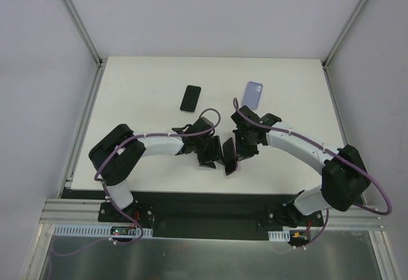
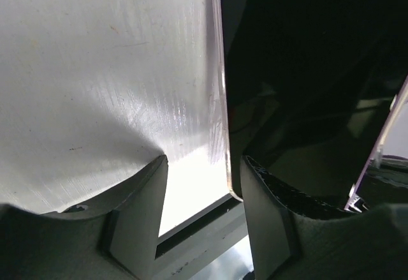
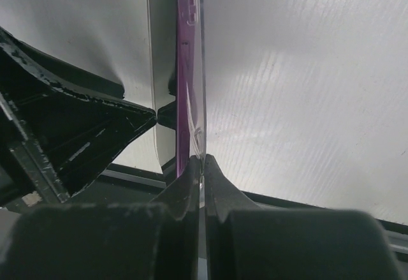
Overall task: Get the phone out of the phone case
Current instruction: Remove the phone case from the phone.
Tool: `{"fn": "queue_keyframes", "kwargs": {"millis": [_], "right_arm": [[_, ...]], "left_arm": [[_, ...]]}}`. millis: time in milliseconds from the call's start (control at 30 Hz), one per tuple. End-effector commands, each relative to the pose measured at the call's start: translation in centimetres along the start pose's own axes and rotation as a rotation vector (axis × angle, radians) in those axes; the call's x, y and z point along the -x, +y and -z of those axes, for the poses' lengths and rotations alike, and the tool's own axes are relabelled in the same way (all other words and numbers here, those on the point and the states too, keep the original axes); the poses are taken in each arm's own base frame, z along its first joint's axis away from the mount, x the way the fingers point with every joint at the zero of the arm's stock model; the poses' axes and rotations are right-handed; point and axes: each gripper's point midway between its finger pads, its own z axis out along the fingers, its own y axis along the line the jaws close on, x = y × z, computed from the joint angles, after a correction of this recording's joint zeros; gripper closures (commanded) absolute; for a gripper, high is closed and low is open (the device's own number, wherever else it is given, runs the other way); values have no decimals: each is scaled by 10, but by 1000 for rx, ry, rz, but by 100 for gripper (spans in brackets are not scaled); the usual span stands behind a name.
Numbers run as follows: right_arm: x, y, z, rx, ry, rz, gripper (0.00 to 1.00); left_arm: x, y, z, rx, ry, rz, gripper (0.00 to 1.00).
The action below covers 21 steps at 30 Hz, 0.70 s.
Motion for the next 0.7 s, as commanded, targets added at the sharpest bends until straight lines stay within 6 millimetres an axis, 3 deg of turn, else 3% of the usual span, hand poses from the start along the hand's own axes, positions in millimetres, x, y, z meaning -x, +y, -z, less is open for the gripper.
{"fn": "queue_keyframes", "kwargs": {"millis": [0,133,400,667], "right_arm": [[7,20,-5,60,-55,-15,99],[0,24,-16,33,-45,0,99],[13,48,-14,118,-165,-5,99],[19,67,-4,185,-228,8,99]], "left_arm": [[-5,8,-7,-12,22,14,52],[-9,12,-11,-19,35,25,53],[-16,21,-14,-57,48,46,59],[-16,25,-16,-92,41,67,90]]}}
